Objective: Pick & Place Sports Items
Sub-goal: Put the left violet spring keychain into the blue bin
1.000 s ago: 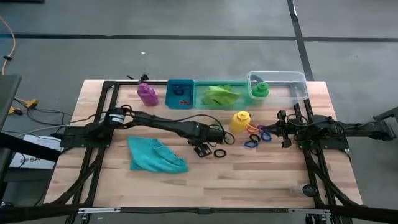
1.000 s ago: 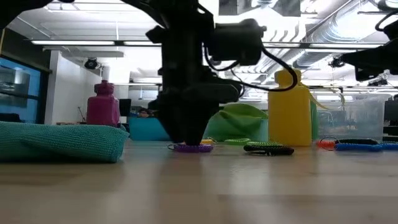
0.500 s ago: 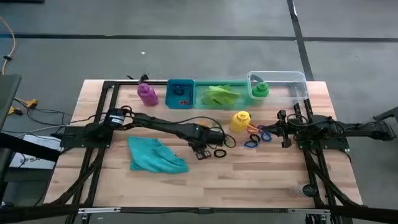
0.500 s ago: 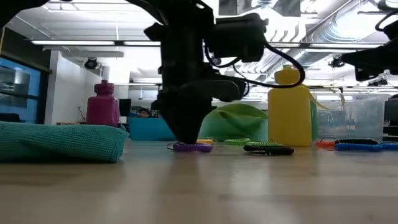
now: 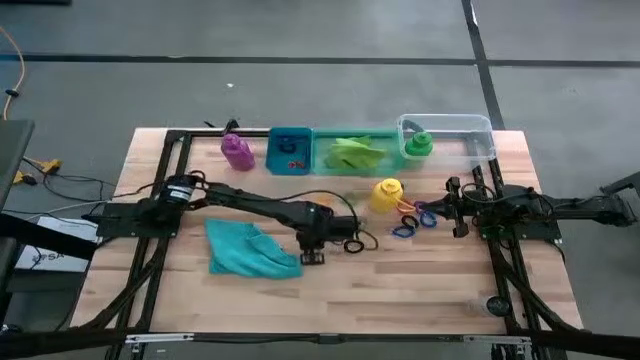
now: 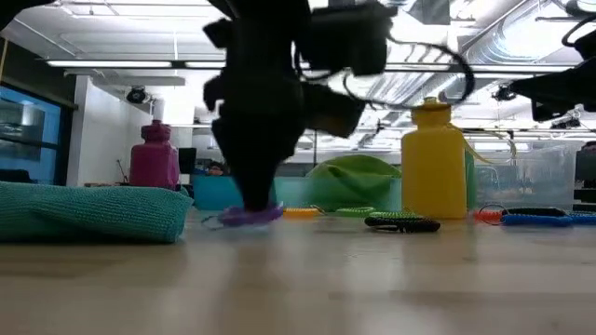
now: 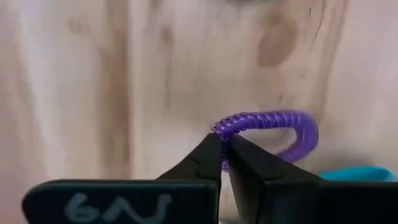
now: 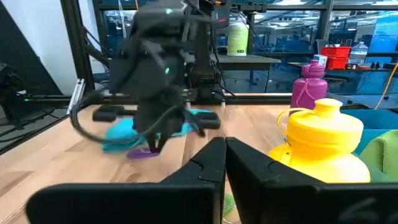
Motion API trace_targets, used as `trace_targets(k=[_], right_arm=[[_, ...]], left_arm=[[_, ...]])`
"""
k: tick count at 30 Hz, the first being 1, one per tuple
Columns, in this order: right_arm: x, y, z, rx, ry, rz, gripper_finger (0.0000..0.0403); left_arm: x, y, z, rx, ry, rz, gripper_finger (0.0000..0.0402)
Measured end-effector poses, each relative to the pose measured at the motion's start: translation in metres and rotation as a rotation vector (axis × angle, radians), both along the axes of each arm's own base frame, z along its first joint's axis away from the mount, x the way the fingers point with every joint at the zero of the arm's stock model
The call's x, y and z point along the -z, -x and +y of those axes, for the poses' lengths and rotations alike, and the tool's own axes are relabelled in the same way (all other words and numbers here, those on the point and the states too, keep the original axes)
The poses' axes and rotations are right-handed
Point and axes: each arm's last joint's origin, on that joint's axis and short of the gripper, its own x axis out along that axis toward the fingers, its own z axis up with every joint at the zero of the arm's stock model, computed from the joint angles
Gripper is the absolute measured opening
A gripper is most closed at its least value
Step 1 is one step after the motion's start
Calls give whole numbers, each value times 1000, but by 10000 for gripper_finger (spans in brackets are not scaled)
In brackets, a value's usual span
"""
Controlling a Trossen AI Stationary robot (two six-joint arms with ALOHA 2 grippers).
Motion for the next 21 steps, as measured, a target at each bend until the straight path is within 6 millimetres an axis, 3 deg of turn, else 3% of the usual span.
trace_targets(k=[13,21], right_arm=[[0,0,0,0,0,0,0],[0,0,0,0,0,0,0]], left_arm=[[-62,19,5,158,-43,-172,1],[-98,32,28,128,-55,-271,1]])
